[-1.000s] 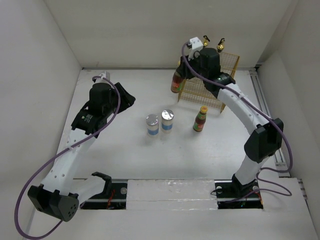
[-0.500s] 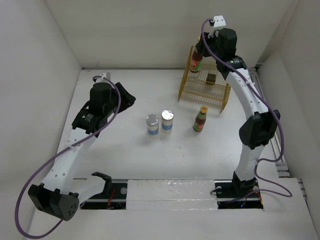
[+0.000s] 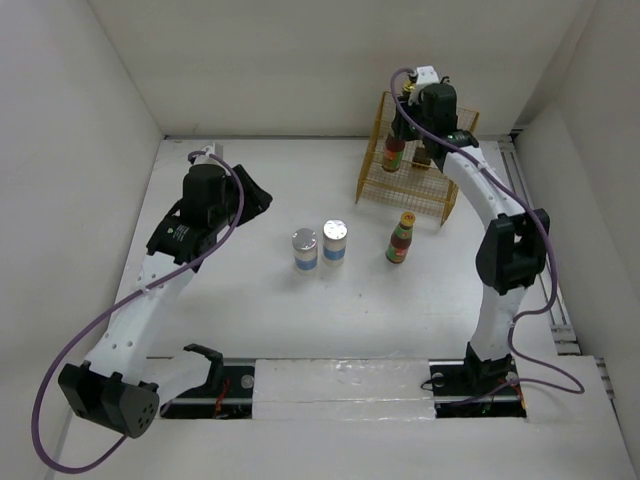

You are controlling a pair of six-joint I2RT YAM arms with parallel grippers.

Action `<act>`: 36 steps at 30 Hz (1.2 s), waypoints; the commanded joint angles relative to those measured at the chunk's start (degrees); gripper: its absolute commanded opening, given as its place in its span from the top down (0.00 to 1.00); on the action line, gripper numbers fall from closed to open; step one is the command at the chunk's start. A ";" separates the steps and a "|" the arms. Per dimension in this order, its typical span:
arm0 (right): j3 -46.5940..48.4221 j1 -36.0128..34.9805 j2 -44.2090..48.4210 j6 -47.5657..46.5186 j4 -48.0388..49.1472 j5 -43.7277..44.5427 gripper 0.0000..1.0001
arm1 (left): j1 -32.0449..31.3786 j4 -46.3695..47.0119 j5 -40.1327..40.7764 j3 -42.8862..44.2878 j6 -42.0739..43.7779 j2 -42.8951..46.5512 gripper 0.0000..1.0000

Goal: Organize the condiment bottles

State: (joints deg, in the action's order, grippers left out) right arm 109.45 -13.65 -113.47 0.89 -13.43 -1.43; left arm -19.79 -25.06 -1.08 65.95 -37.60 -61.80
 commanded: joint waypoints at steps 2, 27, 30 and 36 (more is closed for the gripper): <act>-5.55 -1.55 5.01 -0.80 11.32 2.31 0.95 | -0.16 2.03 -0.06 -0.56 -0.19 0.28 0.55; -32.59 -9.55 37.67 3.58 -11.60 12.68 0.09 | -0.16 1.50 0.99 -0.56 1.39 0.28 0.50; -37.28 -13.06 42.70 6.40 -18.37 11.80 0.09 | -0.68 2.21 0.99 -0.04 1.39 -0.25 0.50; -44.05 -16.23 47.20 10.45 -20.77 12.51 0.09 | -1.30 2.73 1.61 1.28 2.01 -1.30 0.50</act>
State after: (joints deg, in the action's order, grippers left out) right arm 66.81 -29.26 -66.83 8.25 -31.38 9.45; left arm -20.80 -24.73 -0.12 65.95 -36.49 -63.29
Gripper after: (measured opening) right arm 0.907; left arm 0.502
